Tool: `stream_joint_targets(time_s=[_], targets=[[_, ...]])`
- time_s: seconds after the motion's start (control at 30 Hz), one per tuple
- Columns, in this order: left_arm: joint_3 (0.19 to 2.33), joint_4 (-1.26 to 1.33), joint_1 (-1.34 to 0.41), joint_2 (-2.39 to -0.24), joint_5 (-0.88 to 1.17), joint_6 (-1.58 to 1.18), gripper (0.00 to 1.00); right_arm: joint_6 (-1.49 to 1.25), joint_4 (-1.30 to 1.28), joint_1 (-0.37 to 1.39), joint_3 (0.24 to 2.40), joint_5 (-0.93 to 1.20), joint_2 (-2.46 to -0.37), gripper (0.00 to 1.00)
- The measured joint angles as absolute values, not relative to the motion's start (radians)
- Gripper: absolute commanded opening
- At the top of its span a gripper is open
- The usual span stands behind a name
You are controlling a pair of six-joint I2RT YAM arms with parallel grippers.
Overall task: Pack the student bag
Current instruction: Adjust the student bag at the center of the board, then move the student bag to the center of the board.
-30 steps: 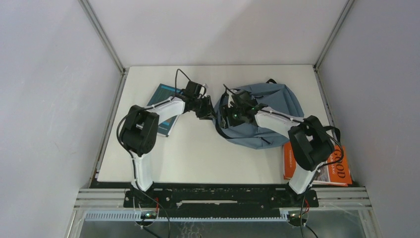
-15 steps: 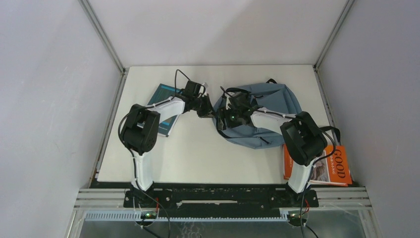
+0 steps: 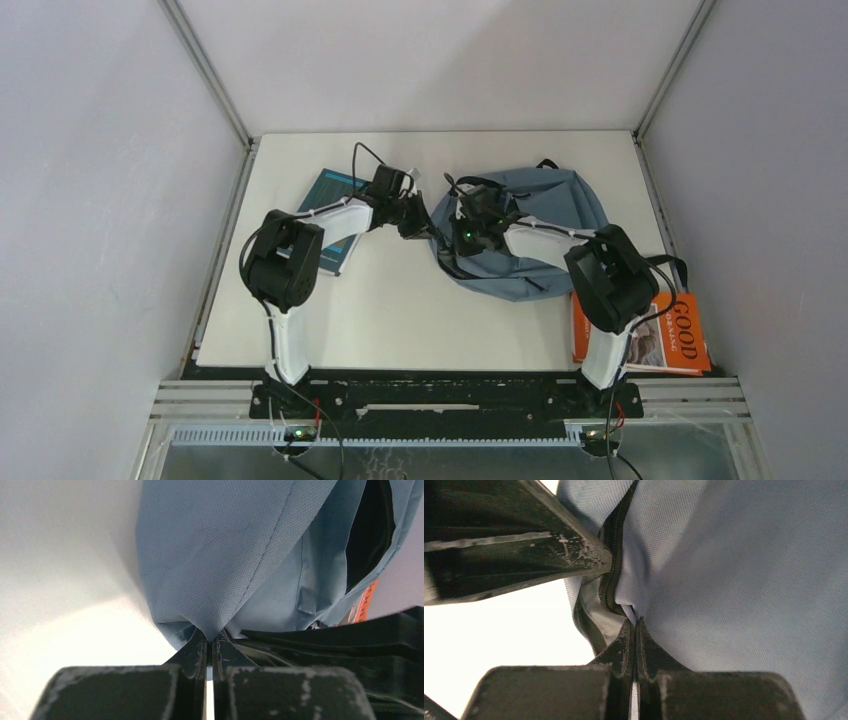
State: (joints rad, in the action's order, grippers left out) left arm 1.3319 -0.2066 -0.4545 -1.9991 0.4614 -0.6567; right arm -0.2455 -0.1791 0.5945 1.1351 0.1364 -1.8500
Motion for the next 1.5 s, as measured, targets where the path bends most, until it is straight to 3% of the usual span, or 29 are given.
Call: stream_joint_targets(time_s=[0.5, 0.67, 0.73, 0.83, 0.93, 1.2, 1.5], targets=[[1.301, -0.179, -0.41, -2.001, 0.527, -0.702, 0.0, -0.339, -0.26, 0.378, 1.095, 0.015, -1.222, 0.0], [1.319, -0.213, -0.409, -2.017, 0.532, -0.698, 0.31, -0.378, -0.226, 0.41, 1.013, 0.017, -1.212, 0.0], [1.332, -0.238, -0.409, -2.017, 0.537, -0.694, 0.41, -0.392, -0.225, 0.429, 1.005, 0.02, -1.254, 0.09], [1.355, -0.271, -0.41, -2.013, 0.535, -0.685, 0.49, -0.414, -0.222, 0.456, 0.995, 0.021, -1.291, 0.53], [1.359, -0.313, -0.41, -1.974, 0.512, -0.674, 0.52, -0.425, -0.212, 0.467, 0.993, 0.027, -1.288, 0.72], [1.406, -0.451, -0.41, -1.732, 0.364, -0.599, 0.51, -0.415, -0.266, 0.369, 0.993, -0.005, -1.137, 0.76], [1.459, -0.505, -0.513, -1.562, 0.314, -0.466, 0.51, -0.53, -0.633, 0.03, 0.986, -0.189, -1.016, 0.75]])
